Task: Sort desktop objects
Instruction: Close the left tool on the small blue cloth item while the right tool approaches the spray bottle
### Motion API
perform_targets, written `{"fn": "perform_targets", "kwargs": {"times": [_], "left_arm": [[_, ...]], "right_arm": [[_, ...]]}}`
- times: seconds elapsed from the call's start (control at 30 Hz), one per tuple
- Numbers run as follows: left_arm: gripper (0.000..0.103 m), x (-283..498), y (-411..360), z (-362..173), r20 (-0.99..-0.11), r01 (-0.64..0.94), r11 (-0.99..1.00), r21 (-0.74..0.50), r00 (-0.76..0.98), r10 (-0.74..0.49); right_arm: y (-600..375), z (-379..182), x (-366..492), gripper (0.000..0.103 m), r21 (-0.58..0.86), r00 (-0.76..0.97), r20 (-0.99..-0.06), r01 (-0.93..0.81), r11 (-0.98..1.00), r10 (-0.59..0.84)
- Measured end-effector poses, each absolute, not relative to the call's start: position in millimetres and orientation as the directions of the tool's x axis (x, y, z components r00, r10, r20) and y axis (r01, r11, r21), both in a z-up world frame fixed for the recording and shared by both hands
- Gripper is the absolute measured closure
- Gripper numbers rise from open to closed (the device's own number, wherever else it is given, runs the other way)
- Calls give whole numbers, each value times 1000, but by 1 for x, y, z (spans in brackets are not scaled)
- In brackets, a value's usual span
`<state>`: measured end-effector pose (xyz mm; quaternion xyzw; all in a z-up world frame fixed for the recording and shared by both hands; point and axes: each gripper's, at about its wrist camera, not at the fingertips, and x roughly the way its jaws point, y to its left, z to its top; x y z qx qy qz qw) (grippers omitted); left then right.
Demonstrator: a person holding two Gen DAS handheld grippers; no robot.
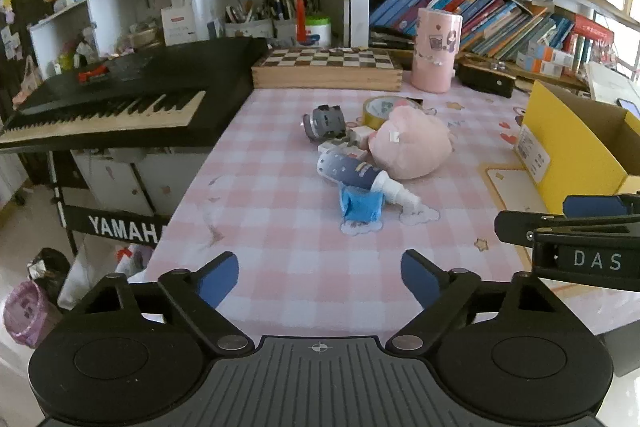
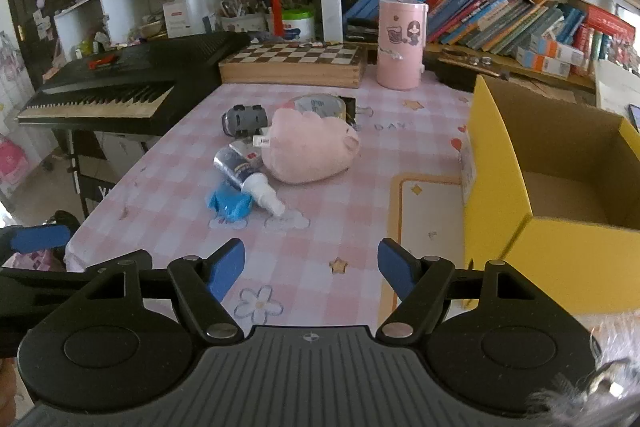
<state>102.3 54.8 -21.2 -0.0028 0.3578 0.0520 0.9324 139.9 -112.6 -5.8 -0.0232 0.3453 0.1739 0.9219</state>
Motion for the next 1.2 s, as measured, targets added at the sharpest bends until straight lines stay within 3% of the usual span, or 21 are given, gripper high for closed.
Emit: {"fn": "perform_targets", "kwargs": {"times": [0.17, 0.37, 0.63, 1.13, 1.2], "left_arm": [[23, 120, 48, -25, -684, -82, 996, 31, 725, 81], [30, 138, 43, -29, -695, -70, 997, 29, 716, 71], [47, 163, 44, -44, -721, -65, 997, 30, 690, 66], [48, 224, 48, -71, -752, -55, 998, -15, 659, 25], [51, 228, 48, -74, -754, -46, 999, -9, 656, 23]], "right_arm": [[-116, -7, 161, 39, 92, 687, -650, -351, 932, 324], [-118, -8, 177, 39, 93, 683, -648, -368, 925, 337], [-115, -11, 198, 39, 96, 669, -654, -388, 917, 352], [-106, -17, 235, 39, 113, 627, -681, -421, 900, 379], [-105, -17, 240, 39, 123, 615, -687, -427, 896, 388]]}}
